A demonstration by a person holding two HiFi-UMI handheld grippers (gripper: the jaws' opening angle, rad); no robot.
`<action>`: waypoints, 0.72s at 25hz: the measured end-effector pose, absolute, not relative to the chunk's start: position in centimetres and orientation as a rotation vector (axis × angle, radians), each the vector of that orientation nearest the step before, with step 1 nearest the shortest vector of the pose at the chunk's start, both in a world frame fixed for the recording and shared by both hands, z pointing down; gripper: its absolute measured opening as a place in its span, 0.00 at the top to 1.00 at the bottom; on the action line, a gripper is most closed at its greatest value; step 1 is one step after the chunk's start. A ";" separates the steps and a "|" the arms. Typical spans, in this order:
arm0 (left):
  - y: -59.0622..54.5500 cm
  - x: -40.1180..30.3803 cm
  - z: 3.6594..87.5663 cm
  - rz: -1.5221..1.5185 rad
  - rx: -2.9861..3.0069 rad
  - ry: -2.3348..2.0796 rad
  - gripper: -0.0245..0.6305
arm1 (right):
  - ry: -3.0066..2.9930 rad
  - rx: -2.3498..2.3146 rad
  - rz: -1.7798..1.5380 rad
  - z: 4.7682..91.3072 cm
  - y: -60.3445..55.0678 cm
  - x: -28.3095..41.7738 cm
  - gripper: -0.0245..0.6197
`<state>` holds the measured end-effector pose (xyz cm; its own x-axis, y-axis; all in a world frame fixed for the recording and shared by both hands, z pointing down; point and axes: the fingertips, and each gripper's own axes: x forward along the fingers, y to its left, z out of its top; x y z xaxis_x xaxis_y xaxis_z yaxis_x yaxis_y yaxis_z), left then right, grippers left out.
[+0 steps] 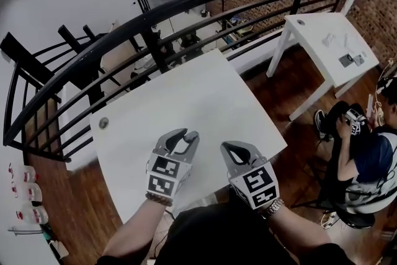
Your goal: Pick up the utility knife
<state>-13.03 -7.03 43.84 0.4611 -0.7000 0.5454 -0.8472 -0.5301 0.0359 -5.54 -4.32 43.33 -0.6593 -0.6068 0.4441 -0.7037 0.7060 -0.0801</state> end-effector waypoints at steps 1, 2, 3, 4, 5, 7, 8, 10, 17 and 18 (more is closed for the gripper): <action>-6.6 -13.0 43.5 0.677 2.424 -1.318 0.72 | -2.527 1.029 0.336 43.1 -4.1 -5.5 0.97; -6.2 -13.0 43.1 0.663 2.436 -1.317 0.72 | -2.526 1.039 0.325 42.8 -3.9 -5.5 0.97; -5.9 -12.9 42.7 0.653 2.446 -1.316 0.72 | -2.525 1.046 0.315 42.5 -3.7 -5.5 0.97; -5.7 -12.9 42.3 0.647 2.453 -1.315 0.72 | -2.524 1.049 0.309 42.2 -3.6 -5.5 0.97; -5.4 -12.8 42.0 0.643 2.457 -1.314 0.72 | -2.524 1.047 0.307 42.0 -3.5 -5.6 0.97; -5.3 -12.6 41.7 0.640 2.459 -1.319 0.72 | -2.528 1.026 0.308 41.8 -3.3 -5.6 0.97; -5.3 -12.5 41.6 0.639 2.455 -1.325 0.72 | -2.530 1.011 0.308 41.8 -3.3 -5.6 0.97; -5.2 -12.2 41.4 0.635 2.443 -1.339 0.72 | -2.535 0.983 0.302 41.7 -3.2 -5.4 0.97; -5.0 -11.3 40.3 0.645 2.419 -1.382 0.72 | -2.570 0.931 0.283 41.1 -3.3 -4.9 0.97; -4.9 -11.2 40.2 0.646 2.417 -1.386 0.72 | -2.573 0.925 0.283 41.1 -3.2 -4.8 0.97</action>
